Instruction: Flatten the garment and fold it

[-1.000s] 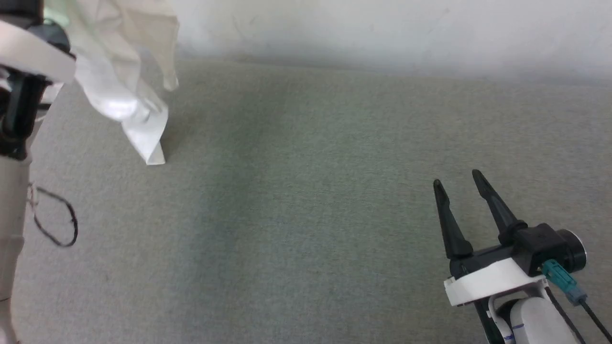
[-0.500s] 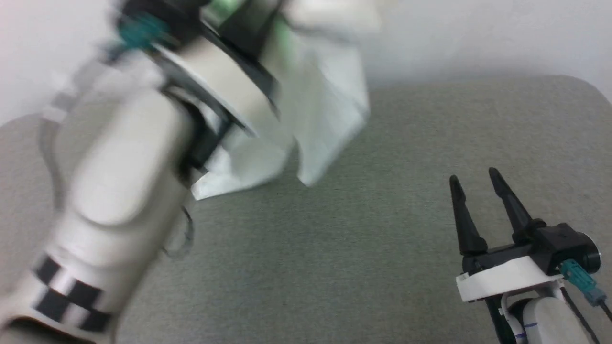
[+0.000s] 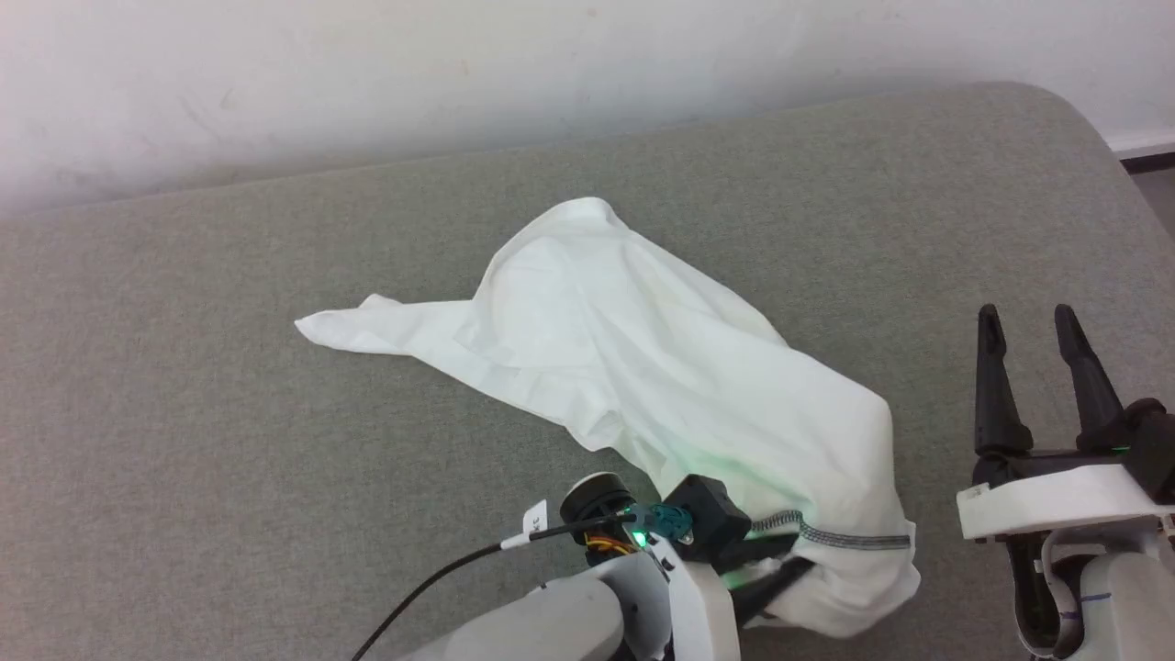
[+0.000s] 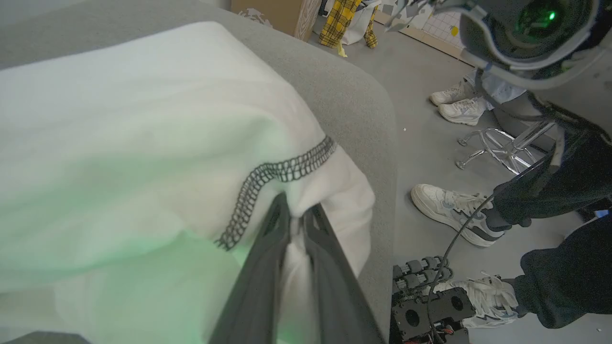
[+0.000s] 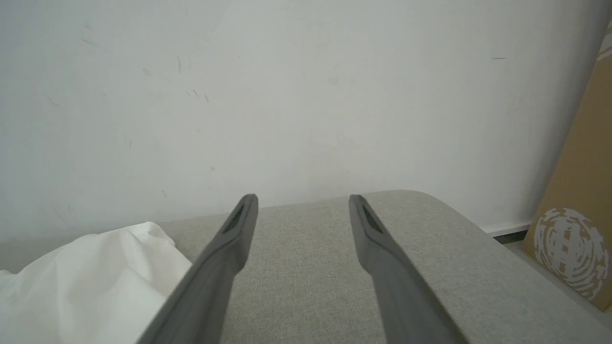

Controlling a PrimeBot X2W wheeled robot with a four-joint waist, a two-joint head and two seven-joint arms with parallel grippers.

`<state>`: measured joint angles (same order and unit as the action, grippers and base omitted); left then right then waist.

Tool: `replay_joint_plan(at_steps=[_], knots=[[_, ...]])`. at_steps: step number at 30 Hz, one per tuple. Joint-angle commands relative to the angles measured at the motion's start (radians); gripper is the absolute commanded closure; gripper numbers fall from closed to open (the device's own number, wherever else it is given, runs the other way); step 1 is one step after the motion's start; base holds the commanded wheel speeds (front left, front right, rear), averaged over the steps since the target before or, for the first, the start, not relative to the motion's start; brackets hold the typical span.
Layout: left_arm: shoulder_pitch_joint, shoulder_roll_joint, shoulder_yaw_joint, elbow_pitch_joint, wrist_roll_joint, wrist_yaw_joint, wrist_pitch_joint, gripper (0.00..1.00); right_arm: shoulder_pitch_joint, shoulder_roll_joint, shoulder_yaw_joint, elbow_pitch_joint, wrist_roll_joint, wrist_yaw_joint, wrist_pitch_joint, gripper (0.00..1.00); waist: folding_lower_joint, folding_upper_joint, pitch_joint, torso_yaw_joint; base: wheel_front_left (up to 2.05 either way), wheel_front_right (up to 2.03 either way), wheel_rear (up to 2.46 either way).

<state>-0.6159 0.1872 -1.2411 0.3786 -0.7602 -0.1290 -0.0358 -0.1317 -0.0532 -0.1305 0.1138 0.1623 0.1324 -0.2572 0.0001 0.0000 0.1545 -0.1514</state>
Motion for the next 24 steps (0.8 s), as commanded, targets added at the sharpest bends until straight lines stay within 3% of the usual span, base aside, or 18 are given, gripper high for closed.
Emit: replay_joint_plan(at_steps=[1,6,12,19,24], knots=[[0.004,-0.006,0.002,0.008,-0.004,-0.002,-0.012,0.00,-0.008,0.003,0.001,0.003,-0.006,-0.002,-0.005,0.00,-0.0001,0.0000,-0.004,0.010,0.00,0.00,0.00],[-0.022,-0.031,0.018,0.075,-0.021,-0.002,-0.101,0.00,0.008,0.003,0.010,0.020,-0.026,-0.002,-0.005,0.00,-0.0001,0.0000,-0.046,0.060,0.00,0.00,0.00],[-0.061,0.034,0.138,0.067,-0.055,0.031,-0.185,0.00,0.034,0.003,0.040,0.024,-0.041,-0.002,-0.005,0.00,-0.0001,0.0000,-0.123,0.123,0.00,0.00,0.00],[-0.013,0.212,0.359,-0.029,-0.048,0.174,-0.224,0.00,0.079,0.003,0.082,0.022,-0.057,-0.002,-0.005,0.00,-0.0001,0.0000,-0.186,0.184,0.00,0.00,0.00],[0.192,0.277,0.601,-0.201,0.058,0.314,-0.226,0.00,0.113,0.003,0.112,0.026,-0.057,-0.002,-0.002,0.00,-0.0001,0.0000,-0.210,0.211,0.00,0.00,0.00]])
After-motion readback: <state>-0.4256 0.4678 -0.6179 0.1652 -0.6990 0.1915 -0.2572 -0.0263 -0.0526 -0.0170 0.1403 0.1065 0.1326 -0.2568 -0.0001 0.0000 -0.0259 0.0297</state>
